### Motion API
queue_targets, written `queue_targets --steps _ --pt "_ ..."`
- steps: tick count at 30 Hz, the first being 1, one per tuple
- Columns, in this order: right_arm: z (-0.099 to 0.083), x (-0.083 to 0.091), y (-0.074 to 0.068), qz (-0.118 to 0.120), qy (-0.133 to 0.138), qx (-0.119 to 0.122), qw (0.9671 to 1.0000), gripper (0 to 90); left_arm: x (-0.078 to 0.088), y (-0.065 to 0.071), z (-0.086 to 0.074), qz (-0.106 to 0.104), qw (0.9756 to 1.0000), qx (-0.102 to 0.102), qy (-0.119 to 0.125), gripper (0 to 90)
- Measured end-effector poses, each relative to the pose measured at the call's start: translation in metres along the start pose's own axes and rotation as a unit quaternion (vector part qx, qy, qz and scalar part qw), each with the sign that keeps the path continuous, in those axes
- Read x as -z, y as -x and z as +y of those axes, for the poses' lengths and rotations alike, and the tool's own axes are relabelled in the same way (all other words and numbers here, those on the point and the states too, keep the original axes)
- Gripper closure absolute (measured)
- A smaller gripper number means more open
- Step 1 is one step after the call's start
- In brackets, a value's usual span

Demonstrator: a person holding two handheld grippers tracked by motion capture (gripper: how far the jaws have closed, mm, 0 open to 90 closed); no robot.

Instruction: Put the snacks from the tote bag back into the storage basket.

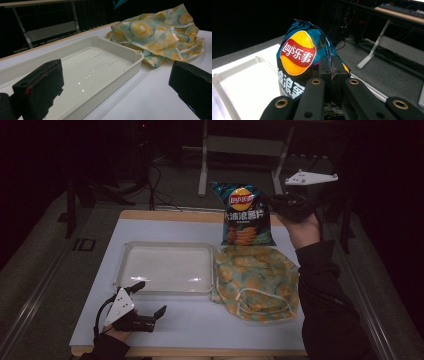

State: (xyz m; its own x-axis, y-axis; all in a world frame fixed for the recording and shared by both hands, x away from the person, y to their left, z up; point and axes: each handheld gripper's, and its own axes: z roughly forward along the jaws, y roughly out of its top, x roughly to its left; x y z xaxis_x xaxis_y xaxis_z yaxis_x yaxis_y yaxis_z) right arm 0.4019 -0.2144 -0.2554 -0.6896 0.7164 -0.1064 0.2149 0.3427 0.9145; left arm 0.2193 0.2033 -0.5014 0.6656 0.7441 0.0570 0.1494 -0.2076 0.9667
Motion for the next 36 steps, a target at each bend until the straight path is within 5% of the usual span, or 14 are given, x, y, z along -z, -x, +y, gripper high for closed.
queue_targets --steps 14,15,21,36 --pt "0.018 -0.023 -0.042 0.028 0.021 0.008 0.9993 90.0 0.001 0.0 0.0 0.0 1.0 0.0 0.002 0.2" --pt "0.02 -0.032 -0.054 0.035 0.022 0.012 0.9991 90.0 0.001 -0.001 0.0 -0.001 1.0 -0.001 0.002 0.2" --pt "0.024 -0.046 -0.076 0.054 0.032 0.016 0.9979 90.0 0.001 0.0 0.0 -0.001 1.0 -0.001 0.004 0.2" --pt "0.021 -0.087 -0.133 0.124 0.074 -0.007 0.9895 90.0 0.003 0.001 0.001 -0.006 0.9999 -0.004 0.01 0.2"
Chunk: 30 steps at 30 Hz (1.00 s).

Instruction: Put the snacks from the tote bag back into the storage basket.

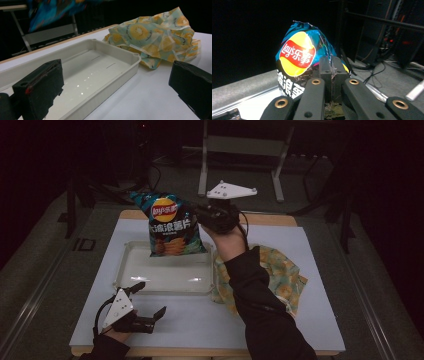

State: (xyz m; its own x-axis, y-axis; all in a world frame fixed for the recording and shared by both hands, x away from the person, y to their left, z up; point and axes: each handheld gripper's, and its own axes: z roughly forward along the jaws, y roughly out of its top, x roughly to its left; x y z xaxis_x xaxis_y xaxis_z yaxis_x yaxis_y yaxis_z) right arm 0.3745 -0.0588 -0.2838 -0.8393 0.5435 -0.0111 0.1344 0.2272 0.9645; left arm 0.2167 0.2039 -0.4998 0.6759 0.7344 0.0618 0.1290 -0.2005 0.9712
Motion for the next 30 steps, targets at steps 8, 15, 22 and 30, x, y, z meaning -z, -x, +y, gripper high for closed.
queue_targets --steps 8,15,22,30 --pt "-0.024 -0.023 -0.011 0.022 -0.006 -0.017 0.9996 90.0 0.003 0.001 0.001 0.003 0.9999 -0.002 0.011 0.2" --pt "-0.067 -0.049 -0.016 0.049 -0.032 -0.046 0.9972 90.0 0.004 0.001 0.002 0.002 0.9997 -0.001 0.026 0.2" --pt "-0.091 -0.059 -0.009 0.053 -0.054 -0.062 0.9952 90.0 0.004 0.001 0.002 -0.001 0.9996 -0.002 0.028 0.2" --pt "-0.112 -0.065 -0.001 0.052 -0.077 -0.077 0.9927 90.0 0.003 0.001 0.002 -0.003 0.9997 -0.004 0.025 0.2"
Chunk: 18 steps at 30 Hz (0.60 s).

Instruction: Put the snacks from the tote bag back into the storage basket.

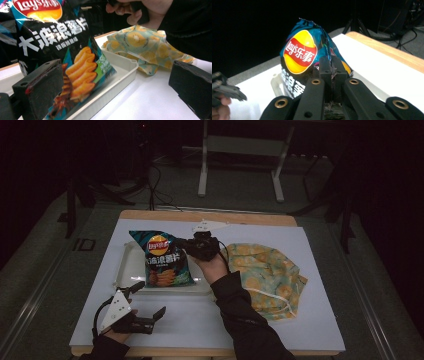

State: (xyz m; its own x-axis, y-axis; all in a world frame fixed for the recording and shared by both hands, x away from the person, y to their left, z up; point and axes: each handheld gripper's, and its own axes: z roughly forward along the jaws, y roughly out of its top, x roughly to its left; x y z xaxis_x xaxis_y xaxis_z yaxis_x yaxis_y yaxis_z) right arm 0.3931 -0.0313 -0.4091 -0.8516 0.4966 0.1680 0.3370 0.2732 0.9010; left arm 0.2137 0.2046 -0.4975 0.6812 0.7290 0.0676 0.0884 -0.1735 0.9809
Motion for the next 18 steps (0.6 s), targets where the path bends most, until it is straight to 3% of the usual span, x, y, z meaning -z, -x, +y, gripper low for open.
queue_targets --steps 8,9,13,18 --pt "-0.012 -0.004 0.011 -0.015 -0.018 -0.008 0.9997 89.9 0.0 0.0 0.0 0.0 1.0 0.001 -0.001 0.2" --pt "-0.018 -0.008 0.018 -0.032 -0.031 -0.019 0.9988 89.9 0.0 0.0 0.0 -0.001 1.0 0.003 -0.001 0.2" --pt "-0.022 -0.013 0.029 -0.049 -0.048 -0.027 0.9973 89.7 -0.001 0.0 0.0 -0.002 1.0 0.003 -0.001 0.2" --pt "-0.02 -0.021 0.037 -0.052 -0.062 -0.032 0.9962 88.9 -0.001 0.0 0.0 -0.004 1.0 0.003 -0.003 0.2"
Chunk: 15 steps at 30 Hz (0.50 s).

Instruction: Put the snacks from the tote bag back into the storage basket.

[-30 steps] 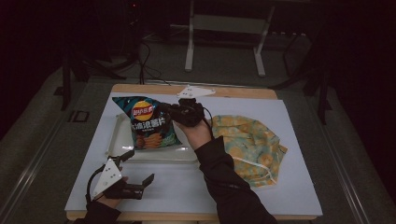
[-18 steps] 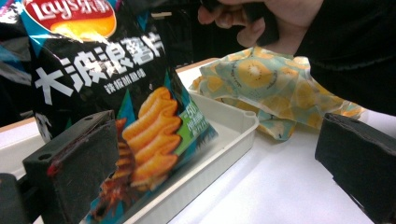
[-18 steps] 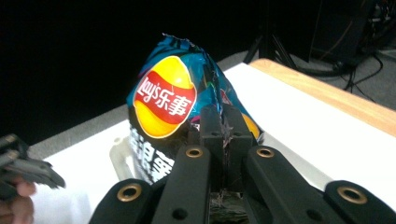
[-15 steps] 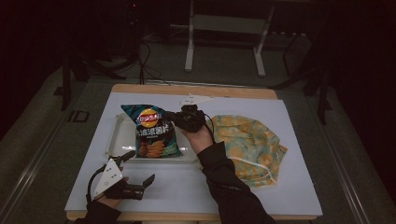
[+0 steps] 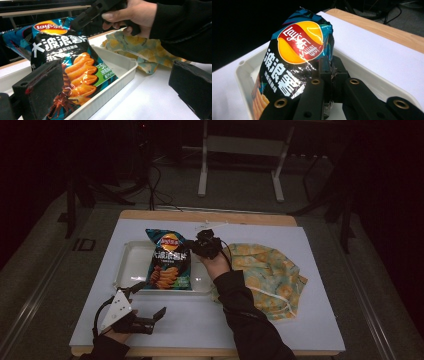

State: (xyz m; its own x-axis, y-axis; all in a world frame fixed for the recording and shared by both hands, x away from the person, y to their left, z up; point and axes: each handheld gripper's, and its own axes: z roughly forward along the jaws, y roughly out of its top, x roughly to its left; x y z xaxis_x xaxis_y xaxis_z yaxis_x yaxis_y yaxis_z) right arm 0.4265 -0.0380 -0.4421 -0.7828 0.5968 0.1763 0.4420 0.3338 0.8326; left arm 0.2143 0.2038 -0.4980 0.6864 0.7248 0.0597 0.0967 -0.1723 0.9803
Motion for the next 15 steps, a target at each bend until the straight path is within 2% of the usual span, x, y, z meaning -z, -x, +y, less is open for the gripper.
queue_targets --steps 3,7,11,13,15 --pt "0.002 -0.011 0.006 -0.008 -0.015 -0.003 0.9999 85.8 0.0 0.0 0.0 -0.002 1.0 -0.002 -0.002 0.2" --pt "0.002 -0.016 0.01 -0.021 -0.024 -0.004 0.9995 82.6 0.0 0.0 0.0 -0.003 1.0 -0.002 -0.002 0.2" --pt "0.004 -0.017 0.013 -0.03 -0.027 -0.012 0.9991 75.1 0.0 0.0 0.0 -0.005 1.0 -0.002 -0.003 0.2" --pt "0.006 -0.018 0.013 -0.039 -0.032 -0.003 0.9987 70.5 0.0 0.0 0.0 -0.005 1.0 -0.002 -0.002 0.2" --pt "0.008 -0.016 0.013 -0.038 -0.029 -0.006 0.9988 66.0 0.0 0.0 0.0 -0.005 1.0 -0.001 -0.003 0.2"
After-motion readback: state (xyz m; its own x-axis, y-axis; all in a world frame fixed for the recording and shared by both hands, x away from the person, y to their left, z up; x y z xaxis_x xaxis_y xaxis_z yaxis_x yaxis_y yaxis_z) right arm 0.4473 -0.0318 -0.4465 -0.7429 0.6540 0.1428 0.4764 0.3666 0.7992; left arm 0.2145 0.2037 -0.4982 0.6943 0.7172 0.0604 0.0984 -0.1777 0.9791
